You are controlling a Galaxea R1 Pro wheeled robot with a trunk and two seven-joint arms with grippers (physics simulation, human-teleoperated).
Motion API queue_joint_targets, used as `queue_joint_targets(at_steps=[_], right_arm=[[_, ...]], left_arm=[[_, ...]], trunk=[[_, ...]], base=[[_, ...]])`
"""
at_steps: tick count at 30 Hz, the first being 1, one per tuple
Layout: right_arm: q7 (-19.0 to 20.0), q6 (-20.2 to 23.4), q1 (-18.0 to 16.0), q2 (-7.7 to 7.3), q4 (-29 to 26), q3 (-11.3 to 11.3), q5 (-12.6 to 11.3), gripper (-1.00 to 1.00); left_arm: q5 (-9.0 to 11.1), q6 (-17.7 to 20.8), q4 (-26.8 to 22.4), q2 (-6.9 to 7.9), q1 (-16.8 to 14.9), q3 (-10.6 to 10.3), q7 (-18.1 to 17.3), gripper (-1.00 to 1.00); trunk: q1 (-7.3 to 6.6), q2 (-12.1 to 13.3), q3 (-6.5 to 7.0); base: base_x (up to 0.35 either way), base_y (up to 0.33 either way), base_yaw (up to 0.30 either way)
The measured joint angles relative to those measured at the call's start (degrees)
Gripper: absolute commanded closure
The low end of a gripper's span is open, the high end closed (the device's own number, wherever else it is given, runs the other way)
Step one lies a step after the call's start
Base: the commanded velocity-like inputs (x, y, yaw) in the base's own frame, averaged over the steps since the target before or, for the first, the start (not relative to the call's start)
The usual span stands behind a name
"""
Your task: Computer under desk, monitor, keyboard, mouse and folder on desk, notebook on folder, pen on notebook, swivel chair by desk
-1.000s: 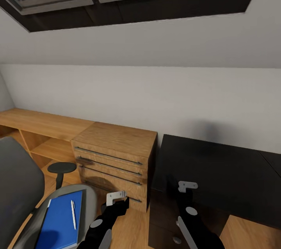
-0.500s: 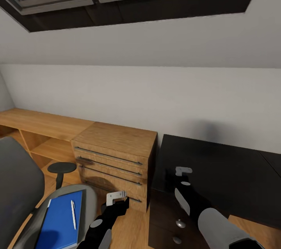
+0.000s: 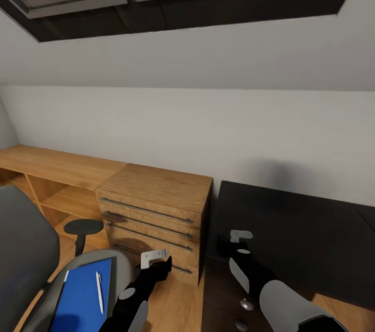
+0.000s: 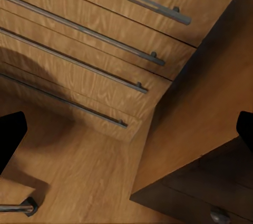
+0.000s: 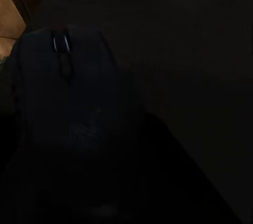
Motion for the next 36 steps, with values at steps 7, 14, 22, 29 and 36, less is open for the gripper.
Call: queue_joint_targets(at_steps=[7,14,22,29,36], right_arm=[[-0.1,0.0,0.0,-0.06,0.0,-0.1,0.0,1.0],[-0.1,0.0,0.0,-0.07,0.1,-0.1,0.0,1.0],[-0.2,-0.1,0.0,0.0,0.1,0.0,0.0,1.0],[-0.5,-0.1,0.0,0.08,0.1,0.1,-0.2,-1.0],[-0.3,0.0,0.0,0.03,-0.1,0.0,-0.2,-1.0]], left_arm=[[0.0,0.0,0.0,-0.06,0.0,0.0,0.0,-1.0],[0.0,0.0,0.0,-0.07,0.0,0.0,0.0,-1.0],[0.0,-0.1,0.0,-0.07,0.0,-0.1,0.0,-1.0],[0.1,-0.1,0.0,-0.07,0.0,-0.4,-0.1,-1.0],[0.1,-0.1,0.0,-0.08,0.0,-0.6,-0.1,-1.0]], trunk=[[0.01,0.0,0.0],[0.01,0.0,0.0],[0.01,0.0,0.0],[0.01,0.0,0.0],[-0.42,0.8,0.36]], base=[[0.015,0.012,0.0],[0.0,0.0,0.0],[0.0,0.0,0.0],[0.0,0.0,0.0],[0.0,0.0,0.0]])
